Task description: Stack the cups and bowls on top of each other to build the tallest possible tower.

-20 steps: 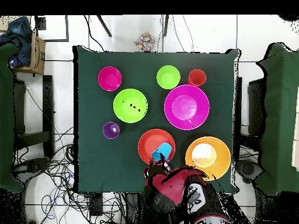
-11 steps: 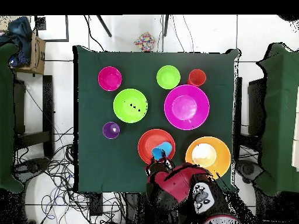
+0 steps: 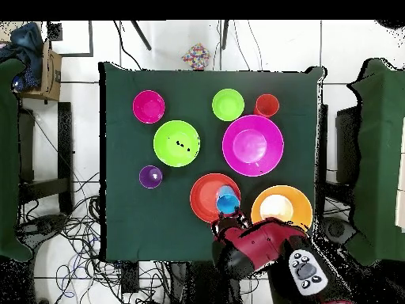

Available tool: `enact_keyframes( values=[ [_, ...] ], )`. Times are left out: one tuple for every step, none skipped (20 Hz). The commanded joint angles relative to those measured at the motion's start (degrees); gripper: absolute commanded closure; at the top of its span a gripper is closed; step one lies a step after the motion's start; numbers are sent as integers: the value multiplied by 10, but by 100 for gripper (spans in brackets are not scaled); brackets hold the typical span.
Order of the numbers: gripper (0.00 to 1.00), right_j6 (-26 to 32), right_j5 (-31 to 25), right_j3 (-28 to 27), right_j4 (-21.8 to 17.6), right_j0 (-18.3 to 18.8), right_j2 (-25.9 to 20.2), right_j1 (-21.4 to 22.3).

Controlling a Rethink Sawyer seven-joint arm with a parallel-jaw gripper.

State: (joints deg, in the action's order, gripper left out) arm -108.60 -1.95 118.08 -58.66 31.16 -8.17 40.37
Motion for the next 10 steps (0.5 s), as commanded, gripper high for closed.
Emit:
enact_keyframes(
  values=[
    [0, 53, -70, -30, -10, 3, -81, -4],
    [0, 47, -68, -32, -12, -1, -78, -5],
    [0, 40, -65, -34, -15, -4, -75, -6],
    [0, 34, -63, -36, -17, -8, -72, -7],
    [0, 28, -60, -38, -19, -12, -68, -8],
    [0, 22, -58, -43, -19, -18, -63, -11],
    [0, 17, -56, -46, -18, -24, -61, -14],
    [0, 14, -55, -49, -15, -27, -60, -15],
    [0, 10, -54, -51, -13, -30, -59, -16],
    [0, 6, -54, -55, -10, -35, -57, -18]
  ],
)
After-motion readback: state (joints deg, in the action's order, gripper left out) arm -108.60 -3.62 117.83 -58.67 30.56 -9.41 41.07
